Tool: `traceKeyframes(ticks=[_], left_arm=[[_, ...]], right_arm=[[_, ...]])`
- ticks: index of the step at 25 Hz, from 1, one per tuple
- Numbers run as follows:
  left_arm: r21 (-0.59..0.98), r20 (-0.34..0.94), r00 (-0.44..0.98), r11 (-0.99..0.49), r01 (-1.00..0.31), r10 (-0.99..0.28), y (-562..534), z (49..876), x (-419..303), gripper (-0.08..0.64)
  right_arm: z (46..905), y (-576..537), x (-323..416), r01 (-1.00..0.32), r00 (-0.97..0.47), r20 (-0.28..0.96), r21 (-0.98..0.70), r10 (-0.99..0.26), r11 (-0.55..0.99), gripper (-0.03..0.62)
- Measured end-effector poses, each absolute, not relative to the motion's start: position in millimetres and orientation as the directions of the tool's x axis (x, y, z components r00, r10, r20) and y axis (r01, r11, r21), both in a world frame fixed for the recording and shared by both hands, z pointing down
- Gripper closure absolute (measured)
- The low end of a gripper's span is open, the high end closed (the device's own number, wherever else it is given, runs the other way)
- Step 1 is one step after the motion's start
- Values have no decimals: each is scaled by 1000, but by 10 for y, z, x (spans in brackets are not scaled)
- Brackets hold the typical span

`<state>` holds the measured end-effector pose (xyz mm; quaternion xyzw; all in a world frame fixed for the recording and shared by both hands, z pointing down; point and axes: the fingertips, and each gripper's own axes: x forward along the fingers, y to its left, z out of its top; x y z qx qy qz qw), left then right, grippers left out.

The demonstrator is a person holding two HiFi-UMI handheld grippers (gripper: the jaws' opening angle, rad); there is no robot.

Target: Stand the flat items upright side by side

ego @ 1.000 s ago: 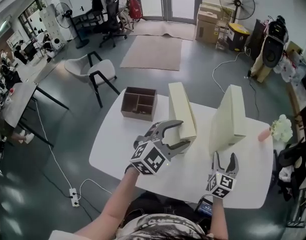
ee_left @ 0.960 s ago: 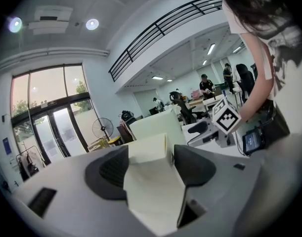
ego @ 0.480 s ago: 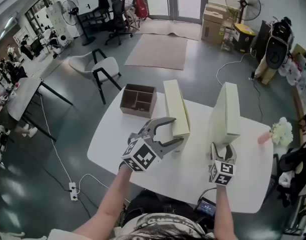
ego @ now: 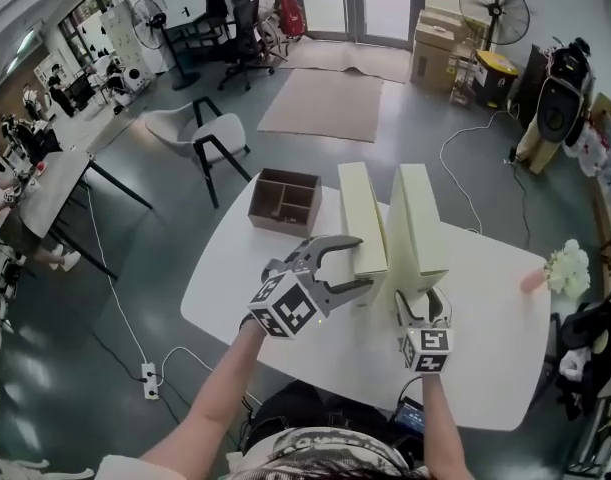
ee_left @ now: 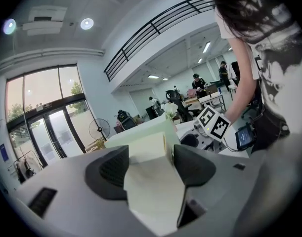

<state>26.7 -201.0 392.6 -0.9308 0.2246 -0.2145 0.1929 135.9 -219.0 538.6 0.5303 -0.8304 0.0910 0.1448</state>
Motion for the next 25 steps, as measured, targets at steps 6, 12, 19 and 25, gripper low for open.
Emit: traceKeyframes(ticks=[6,12,19,25], left_arm=[[-467,342,838,-851,-240,-425,-2033,3932,185,268],[-488,406,850,-866,-107,-334,-2110,3974,0,270],[-500,484,837,-866,25,-255,-2234,3984,-235,272],[-517,545,811,-847,125,-213,-2360,4010,-408,275]], right_arm=[[5384,-2172,1031,-904,-403,339,-7,-850,427,293],[5407,-2125,751,-924,-364,342,-16,-866,382,293],[5396,-2144,463,-966,-249,351,-25,-903,257,293],[5404,-2218,217,-988,-150,352,-28,-924,149,291]])
